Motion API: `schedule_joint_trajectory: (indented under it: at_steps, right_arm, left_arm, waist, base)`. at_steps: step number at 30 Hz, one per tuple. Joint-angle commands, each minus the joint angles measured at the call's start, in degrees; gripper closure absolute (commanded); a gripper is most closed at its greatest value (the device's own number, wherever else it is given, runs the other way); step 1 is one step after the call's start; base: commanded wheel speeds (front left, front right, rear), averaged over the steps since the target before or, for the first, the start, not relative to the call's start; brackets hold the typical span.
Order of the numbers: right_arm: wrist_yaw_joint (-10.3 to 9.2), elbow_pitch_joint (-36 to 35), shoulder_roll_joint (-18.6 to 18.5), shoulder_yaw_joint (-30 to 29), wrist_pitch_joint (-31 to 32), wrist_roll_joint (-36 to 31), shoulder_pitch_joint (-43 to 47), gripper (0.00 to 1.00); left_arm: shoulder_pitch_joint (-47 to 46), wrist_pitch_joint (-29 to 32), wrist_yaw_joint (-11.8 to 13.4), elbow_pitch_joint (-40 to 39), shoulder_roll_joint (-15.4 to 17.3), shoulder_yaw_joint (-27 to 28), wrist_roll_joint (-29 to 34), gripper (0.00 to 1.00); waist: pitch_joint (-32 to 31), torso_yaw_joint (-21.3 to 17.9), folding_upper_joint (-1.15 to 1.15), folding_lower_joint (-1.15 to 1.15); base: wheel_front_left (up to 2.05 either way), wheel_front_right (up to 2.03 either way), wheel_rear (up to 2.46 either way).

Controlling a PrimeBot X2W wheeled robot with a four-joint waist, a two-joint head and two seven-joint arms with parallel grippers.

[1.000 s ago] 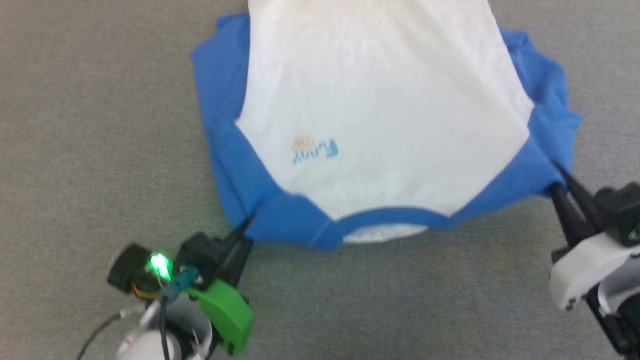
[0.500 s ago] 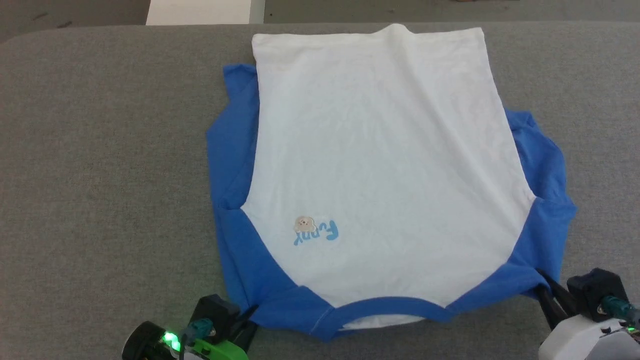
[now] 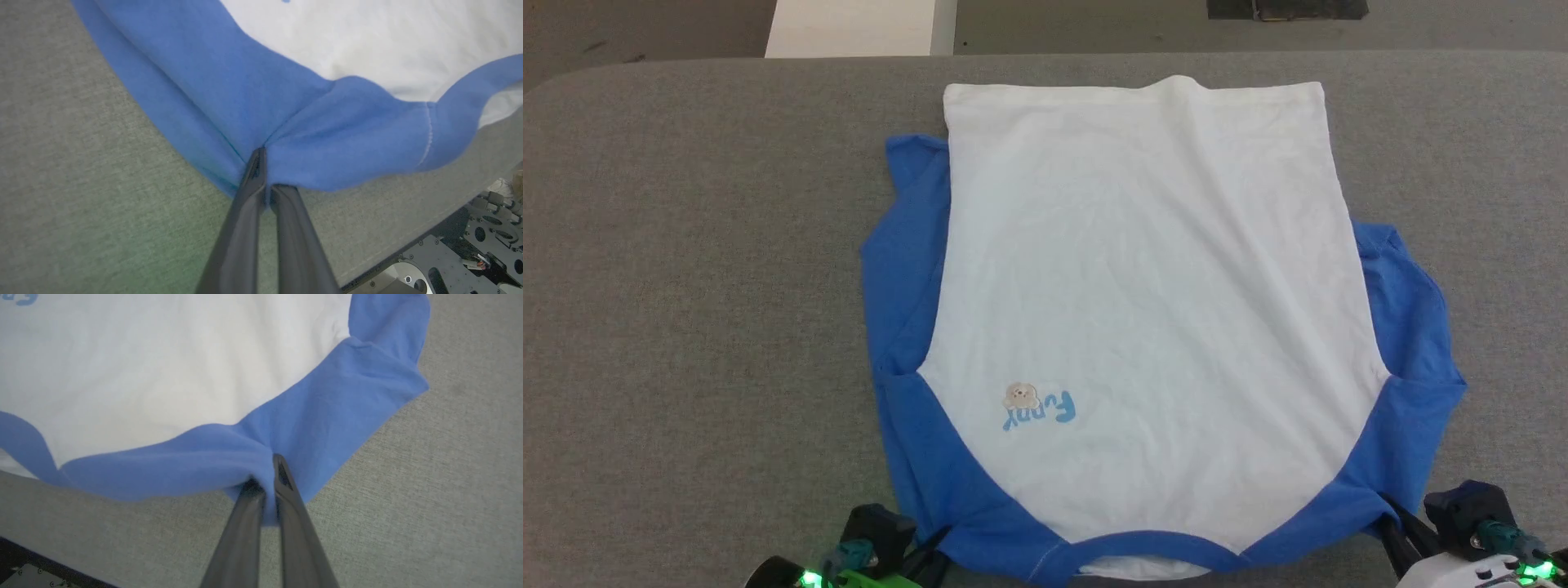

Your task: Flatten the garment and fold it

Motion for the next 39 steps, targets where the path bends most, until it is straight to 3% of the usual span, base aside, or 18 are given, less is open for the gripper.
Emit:
schedule_joint_trajectory:
  at_steps: [1, 2, 3, 4, 9, 13, 19, 23, 26, 31, 36, 39]
  right_arm:
    - [-0.11, 0.6, 0.6, 0.0, -0.9, -0.4, -0.4, 0.95]
    - [-0.11, 1.3, 0.7, 0.0, -1.5, -0.7, -0.7, 0.56]
    - [-0.11, 2.0, 0.6, 0.2, -1.9, -1.0, -0.9, 0.29]
    - [-0.11, 2.7, 0.7, 0.4, -2.4, -1.2, -1.1, 0.00]
    - [-0.11, 3.9, 0.0, 1.4, -2.4, -0.3, -0.6, 0.00]
    - [-0.11, 0.9, -1.0, 0.5, 2.0, 2.9, 2.0, 0.00]
    - [-0.11, -8.6, 0.0, -4.7, 7.0, 9.0, 5.8, 0.00]
    - [-0.11, -14.3, 2.1, -9.2, 5.5, 9.9, 4.7, 0.00]
    - [-0.11, -16.4, 5.2, -11.6, 1.4, 8.5, 2.1, 0.00]
    - [-0.11, -15.2, 9.6, -12.8, -8.3, 3.6, -1.9, 0.00]
    - [-0.11, -11.8, 11.4, -12.8, -16.1, 0.4, -3.1, 0.00]
    - [-0.11, -10.1, 11.6, -12.3, -18.4, 0.4, -3.7, 0.00]
  left_arm:
    - [0.5, -0.3, -0.2, 1.5, -0.5, -0.4, -0.1, 0.93]
    - [0.4, -0.8, -0.4, 2.2, -0.9, -0.6, -0.1, 0.45]
    - [0.3, -1.1, -0.6, 2.8, -1.1, -0.8, 0.0, 0.09]
    - [0.1, -1.6, -0.7, 3.3, -1.4, -1.0, 0.1, 0.00]
    - [0.6, -3.2, -0.7, 4.6, -1.8, -1.4, 0.1, 0.00]
    - [3.5, -2.6, -0.5, 1.6, -0.3, -0.6, -1.8, 0.00]
    - [9.6, -3.3, 3.3, -11.3, 2.8, 6.9, -8.2, 0.00]
    - [11.7, -7.5, 7.1, -19.6, 3.6, 13.7, -9.6, 0.00]
    - [10.7, -14.4, 9.7, -22.7, 1.5, 18.2, -8.0, 0.00]
    - [8.9, -24.1, 12.7, -21.3, -3.6, 18.7, -3.1, 0.00]
    - [7.2, -27.4, 15.9, -16.7, -8.7, 19.1, 1.3, 0.00]
    - [5.0, -27.7, 14.9, -15.4, -8.7, 19.3, 2.6, 0.00]
  waist:
    - [-0.2, 0.0, 0.00, 0.01]
    - [-0.5, 0.1, 0.00, 0.01]
    - [-0.7, 0.1, 0.00, 0.01]
    - [-1.0, 0.1, 0.00, 0.01]
    - [-2.7, 0.2, 0.00, 0.01]
    - [-4.3, -0.1, 0.00, 0.01]
    - [-6.0, -0.4, 0.00, 0.01]
    - [-6.6, -0.7, 0.00, 0.01]
    - [-6.7, -1.0, 0.00, 0.01]
    - [-6.7, -1.3, 0.00, 0.01]
    - [-6.8, -1.5, 0.00, 0.01]
    - [-5.8, -1.7, 0.00, 0.01]
  base:
    - [0.00, 0.00, 0.00]
    - [0.00, 0.00, 0.00]
    - [0.00, 0.00, 0.00]
    - [0.00, 0.00, 0.00]
    - [0.00, 0.00, 0.00]
    - [0.00, 0.00, 0.00]
    - [0.00, 0.00, 0.00]
    - [0.00, 0.00, 0.00]
    - [0.00, 0.00, 0.00]
    - [0.00, 0.00, 0.00]
    - [0.00, 0.00, 0.00]
    - [0.00, 0.00, 0.00]
